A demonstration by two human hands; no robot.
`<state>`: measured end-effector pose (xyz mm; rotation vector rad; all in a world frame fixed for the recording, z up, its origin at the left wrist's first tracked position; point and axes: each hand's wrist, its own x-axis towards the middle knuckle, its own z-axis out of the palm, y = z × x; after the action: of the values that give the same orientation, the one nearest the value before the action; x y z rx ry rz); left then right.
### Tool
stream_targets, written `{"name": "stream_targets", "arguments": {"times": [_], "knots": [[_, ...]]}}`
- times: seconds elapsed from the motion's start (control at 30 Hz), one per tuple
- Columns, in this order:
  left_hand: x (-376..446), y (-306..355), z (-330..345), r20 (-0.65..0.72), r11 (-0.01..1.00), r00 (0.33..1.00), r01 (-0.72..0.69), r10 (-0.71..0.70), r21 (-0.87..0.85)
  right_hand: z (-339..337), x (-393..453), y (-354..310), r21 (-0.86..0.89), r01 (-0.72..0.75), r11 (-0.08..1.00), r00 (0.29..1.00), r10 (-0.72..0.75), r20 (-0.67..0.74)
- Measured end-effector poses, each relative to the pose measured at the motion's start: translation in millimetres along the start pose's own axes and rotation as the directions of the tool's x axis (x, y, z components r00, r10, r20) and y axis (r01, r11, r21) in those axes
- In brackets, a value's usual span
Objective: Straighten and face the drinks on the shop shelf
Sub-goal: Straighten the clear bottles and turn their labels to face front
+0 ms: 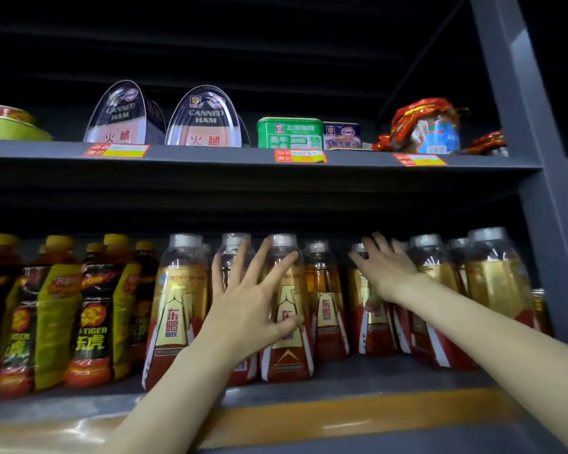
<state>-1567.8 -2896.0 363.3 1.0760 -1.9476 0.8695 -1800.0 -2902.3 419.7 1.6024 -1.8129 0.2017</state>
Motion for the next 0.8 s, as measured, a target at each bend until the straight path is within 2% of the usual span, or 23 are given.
{"name": "stream_targets", "arguments": {"times": [0.07,0.13,0.2,0.3,0.43,0.53,0.63,0.73,0.8], "knots": [[0.8,0.8,1.1,0.0,1.0,1.0,0.002,-0.002,0.002,-6.5,4.1,-0.2,0.236,0.023,0.972,0.999,-0.014,-0.04],[1.7,2.5,1.2,0.009,1.0,1.0,0.007,-0.007,-0.011,-14.2,10.9,-5.0,0.534,0.084,0.841,0.991,-0.015,-0.132],[2.1,3.1,1.1,0.002,1.0,1.0,0.003,-0.003,-0.016,-16.5,18.0,-18.7,0.689,0.124,0.714,0.99,-0.043,-0.134],[1.1,2.2,1.4,-0.013,1.0,1.0,-0.003,0.003,-0.031,-6.2,22.1,-45.2,0.746,0.04,0.665,0.998,-0.056,-0.004],[-0.1,-0.5,1.7,-0.016,1.0,1.0,0.007,-0.007,-0.029,-2.8,12.0,-50.7,0.779,0.0,0.627,0.996,0.069,-0.055],[-0.8,-3.8,2.4,-0.039,1.0,0.999,0.008,-0.008,-0.019,-6.5,-18.0,-41.9,0.798,0.146,0.585,0.973,0.059,-0.222],[-1.3,-4.3,3.6,-0.027,0.999,1.0,0.015,-0.017,-0.048,-11.3,-66.7,-25.5,0.791,0.298,0.535,0.907,0.101,-0.41],[-2.7,0.6,-1.7,-0.019,0.999,1.0,0.013,-0.014,-0.039,-17.6,-105.6,-2.3,0.84,0.382,0.386,0.849,0.212,-0.483],[-1.8,4.0,-11.2,0.065,0.999,0.997,0.043,-0.042,-0.019,-24.3,-123.6,9.5,0.865,0.418,0.276,0.837,0.253,-0.485]]}}
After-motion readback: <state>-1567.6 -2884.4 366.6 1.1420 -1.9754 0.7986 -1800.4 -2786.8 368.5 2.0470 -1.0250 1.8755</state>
